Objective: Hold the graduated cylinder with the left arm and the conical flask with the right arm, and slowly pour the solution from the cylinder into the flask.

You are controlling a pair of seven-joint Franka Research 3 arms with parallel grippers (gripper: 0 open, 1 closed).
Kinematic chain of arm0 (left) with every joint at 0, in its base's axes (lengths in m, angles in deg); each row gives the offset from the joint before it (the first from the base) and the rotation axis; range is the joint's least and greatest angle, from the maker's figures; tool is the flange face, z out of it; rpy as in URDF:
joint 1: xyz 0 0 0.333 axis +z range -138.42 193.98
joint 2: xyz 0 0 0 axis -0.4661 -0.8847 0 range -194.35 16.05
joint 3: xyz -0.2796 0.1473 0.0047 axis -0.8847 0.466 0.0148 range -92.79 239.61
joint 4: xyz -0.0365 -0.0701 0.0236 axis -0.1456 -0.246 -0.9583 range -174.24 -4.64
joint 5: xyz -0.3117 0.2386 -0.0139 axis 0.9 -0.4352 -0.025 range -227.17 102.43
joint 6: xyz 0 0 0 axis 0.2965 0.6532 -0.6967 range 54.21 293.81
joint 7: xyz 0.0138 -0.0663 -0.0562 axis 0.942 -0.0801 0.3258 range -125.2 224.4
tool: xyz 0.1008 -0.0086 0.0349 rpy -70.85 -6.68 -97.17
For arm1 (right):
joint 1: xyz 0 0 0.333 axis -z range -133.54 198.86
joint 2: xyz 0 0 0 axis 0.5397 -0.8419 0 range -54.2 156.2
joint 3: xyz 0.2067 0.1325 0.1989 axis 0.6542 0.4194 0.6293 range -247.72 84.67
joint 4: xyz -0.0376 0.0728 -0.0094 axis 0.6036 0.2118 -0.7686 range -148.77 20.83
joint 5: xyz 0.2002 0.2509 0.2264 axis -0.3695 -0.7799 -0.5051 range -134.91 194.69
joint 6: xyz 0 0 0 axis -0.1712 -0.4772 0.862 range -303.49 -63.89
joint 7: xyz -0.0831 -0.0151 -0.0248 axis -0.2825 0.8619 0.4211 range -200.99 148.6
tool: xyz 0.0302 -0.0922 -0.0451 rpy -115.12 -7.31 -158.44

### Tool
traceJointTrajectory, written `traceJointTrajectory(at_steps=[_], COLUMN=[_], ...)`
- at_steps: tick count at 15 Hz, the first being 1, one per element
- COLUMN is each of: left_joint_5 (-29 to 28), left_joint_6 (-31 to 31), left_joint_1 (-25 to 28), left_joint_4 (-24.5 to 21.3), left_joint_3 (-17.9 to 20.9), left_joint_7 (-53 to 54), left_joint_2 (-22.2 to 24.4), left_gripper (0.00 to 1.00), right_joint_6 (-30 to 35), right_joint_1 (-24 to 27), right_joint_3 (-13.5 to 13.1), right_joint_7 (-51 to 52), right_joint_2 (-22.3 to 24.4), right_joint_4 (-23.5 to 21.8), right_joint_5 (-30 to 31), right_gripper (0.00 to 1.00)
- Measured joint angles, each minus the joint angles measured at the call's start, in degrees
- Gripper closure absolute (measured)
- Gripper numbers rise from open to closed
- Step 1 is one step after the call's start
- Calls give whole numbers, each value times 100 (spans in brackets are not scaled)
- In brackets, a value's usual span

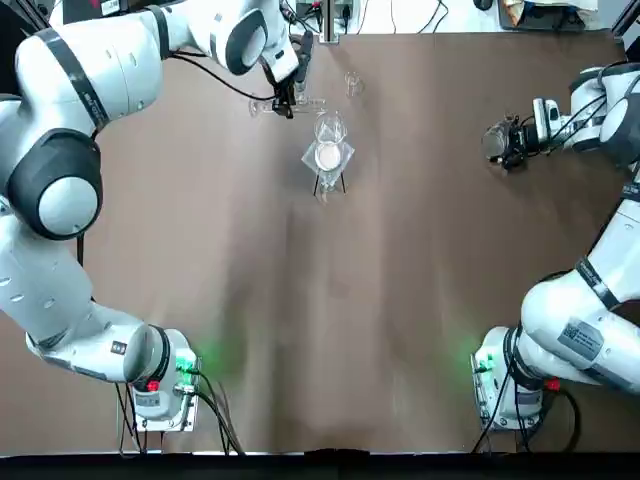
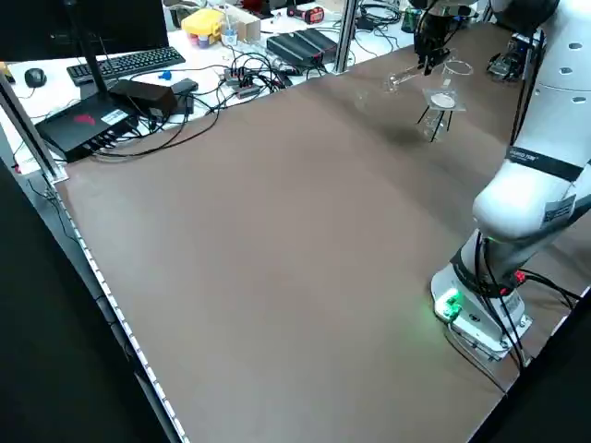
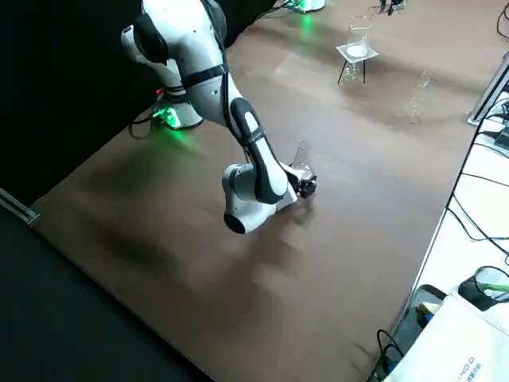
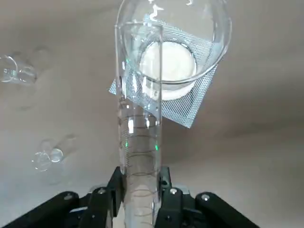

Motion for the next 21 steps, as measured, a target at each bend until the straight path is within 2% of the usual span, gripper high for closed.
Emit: traceJointTrajectory(at_steps=[6,10,15,21], left_joint_5=[-594,-663,-1073,-1333], left_joint_6=[-62,-155,-394,-613], left_joint_1=[-143,-232,-365,-467], left_joint_4=[2,26,134,274], left_joint_3=[-1,-1,-1,-2], left_joint_7=[-225,-241,-485,-604], left_joint_2=[61,65,66,69], left_gripper=[66,66,66,66], right_joint_6=[167,252,296,336], right_joint_1=[-117,-297,-379,-555], right_joint_3=[-3,-4,-5,-5], right_joint_7=[-585,-1042,-1629,-2254], right_joint_2=[372,862,1466,2077], right_joint_4=[3,-26,-158,-348], right_joint_5=[228,478,805,933], right_gripper=[4,4,4,4])
